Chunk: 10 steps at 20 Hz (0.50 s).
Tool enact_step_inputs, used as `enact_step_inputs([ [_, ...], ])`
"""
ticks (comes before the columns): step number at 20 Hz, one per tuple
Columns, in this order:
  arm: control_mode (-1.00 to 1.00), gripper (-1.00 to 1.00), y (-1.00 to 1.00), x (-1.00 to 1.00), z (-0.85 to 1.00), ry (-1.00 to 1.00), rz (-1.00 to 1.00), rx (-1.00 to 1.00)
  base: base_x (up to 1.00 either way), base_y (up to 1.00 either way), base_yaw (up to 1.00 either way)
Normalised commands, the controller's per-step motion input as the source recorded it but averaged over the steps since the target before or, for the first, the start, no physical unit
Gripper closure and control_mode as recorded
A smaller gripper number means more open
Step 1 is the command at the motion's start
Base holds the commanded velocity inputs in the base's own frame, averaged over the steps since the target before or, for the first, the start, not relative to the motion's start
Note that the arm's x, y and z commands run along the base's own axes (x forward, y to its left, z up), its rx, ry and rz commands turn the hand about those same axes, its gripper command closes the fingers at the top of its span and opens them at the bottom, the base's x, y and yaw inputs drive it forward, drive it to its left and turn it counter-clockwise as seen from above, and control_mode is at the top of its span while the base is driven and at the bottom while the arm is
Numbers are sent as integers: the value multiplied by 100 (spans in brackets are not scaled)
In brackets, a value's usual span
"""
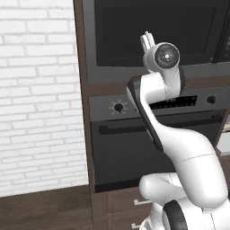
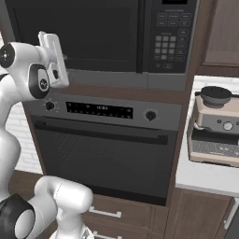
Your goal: Pick the lime from the sink and place it in the bowl. Then pick the bowl and place it in the microwave. Then close the microwave door and press the start button.
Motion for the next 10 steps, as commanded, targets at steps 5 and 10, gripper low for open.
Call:
enact_step_inputs([
  [5,-100,-100,0,28,-21,1,7,1,0,0,0],
  [10,-100,-100,-49,-33,0,-4,3,7,0,0,0],
])
